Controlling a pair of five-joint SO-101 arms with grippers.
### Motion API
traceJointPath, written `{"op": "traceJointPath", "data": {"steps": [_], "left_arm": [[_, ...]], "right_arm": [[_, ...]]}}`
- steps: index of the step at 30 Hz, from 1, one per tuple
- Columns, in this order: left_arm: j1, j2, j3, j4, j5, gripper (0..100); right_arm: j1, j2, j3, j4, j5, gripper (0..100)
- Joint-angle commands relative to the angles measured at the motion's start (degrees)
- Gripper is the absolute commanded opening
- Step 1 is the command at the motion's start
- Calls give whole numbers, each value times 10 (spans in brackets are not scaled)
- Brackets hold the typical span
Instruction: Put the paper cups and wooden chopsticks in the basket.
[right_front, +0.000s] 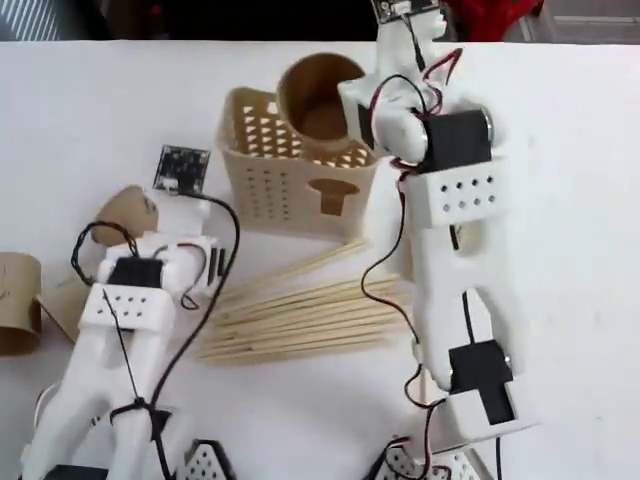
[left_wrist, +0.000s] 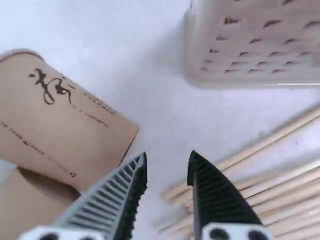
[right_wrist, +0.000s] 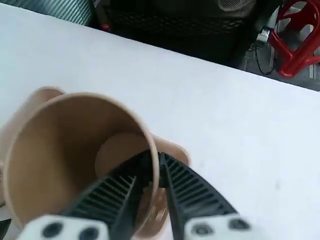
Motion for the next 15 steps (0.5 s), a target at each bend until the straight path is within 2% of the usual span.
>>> {"op": "traceJointPath", "data": {"steps": [1, 3, 8, 15], "left_arm": [[-5, -17, -5, -11, -1, 143], [-5, -17, -5, -11, -1, 143], [-5, -17, -5, -10, -1, 143], [-5, -17, -5, -10, -1, 143]], "right_arm": [[4, -21, 1, -11, -5, 22], [4, -21, 3, -9, -5, 47], [5, -22, 2, 7, -2, 244], [50, -35, -4, 16, 8, 263]]}}
